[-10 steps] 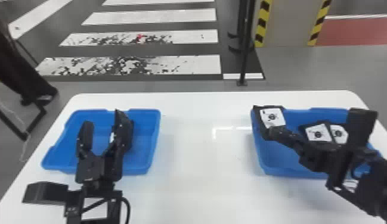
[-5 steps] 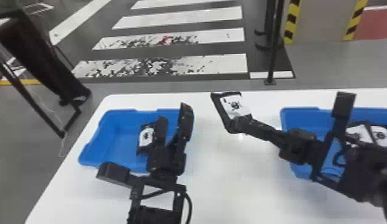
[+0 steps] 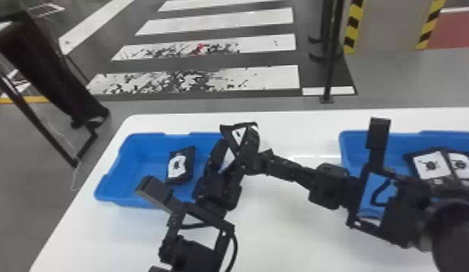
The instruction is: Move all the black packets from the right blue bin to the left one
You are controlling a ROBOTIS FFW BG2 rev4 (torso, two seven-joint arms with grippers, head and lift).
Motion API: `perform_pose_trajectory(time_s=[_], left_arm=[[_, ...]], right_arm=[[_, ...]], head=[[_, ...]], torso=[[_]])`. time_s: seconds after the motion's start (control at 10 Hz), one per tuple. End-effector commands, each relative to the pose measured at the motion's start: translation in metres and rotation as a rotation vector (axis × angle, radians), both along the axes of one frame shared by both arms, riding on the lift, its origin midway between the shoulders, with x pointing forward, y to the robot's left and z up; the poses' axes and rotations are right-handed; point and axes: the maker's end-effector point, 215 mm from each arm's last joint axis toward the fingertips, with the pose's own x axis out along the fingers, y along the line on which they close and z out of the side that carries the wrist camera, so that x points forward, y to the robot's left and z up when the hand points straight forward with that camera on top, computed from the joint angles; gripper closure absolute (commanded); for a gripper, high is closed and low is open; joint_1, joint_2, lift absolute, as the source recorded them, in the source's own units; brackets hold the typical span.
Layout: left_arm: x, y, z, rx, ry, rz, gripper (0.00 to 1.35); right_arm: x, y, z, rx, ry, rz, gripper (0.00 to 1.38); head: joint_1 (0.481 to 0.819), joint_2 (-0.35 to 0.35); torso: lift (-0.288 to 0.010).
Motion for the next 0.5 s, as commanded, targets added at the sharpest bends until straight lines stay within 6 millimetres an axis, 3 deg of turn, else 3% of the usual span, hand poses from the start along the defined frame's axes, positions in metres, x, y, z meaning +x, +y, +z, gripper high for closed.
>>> perform_pose_trajectory(time_s=[0.0, 0.1, 0.2, 0.4], left_arm=[[0.001, 0.000, 0.001, 0.015, -0.003, -0.001, 0.22], [-0.001, 0.005, -0.001, 0.022, -0.001, 0.007, 0.46], [-0.002, 0.010, -0.001, 0.032, 0.007, 0.010, 1.16], [-0.004, -0.010, 0.000, 0.047, 0.043, -0.094, 1.21]], right_arm=[[-0.006, 0.008, -0.003, 0.007, 0.013, 0.021, 1.12], [-0.003, 0.007, -0.002, 0.017, 0.011, 0.012, 1.12], [0.003, 0.004, 0.000, 0.024, -0.003, -0.005, 1.12], [0.026, -0.005, 0.000, 0.029, -0.018, -0.046, 1.12]], head=[[0.695, 0.219], [0.695, 0.231], [0.695, 0.236], [0.695, 0.233]], torso=[[-0.168], [-0.168], [-0.168], [-0.168]])
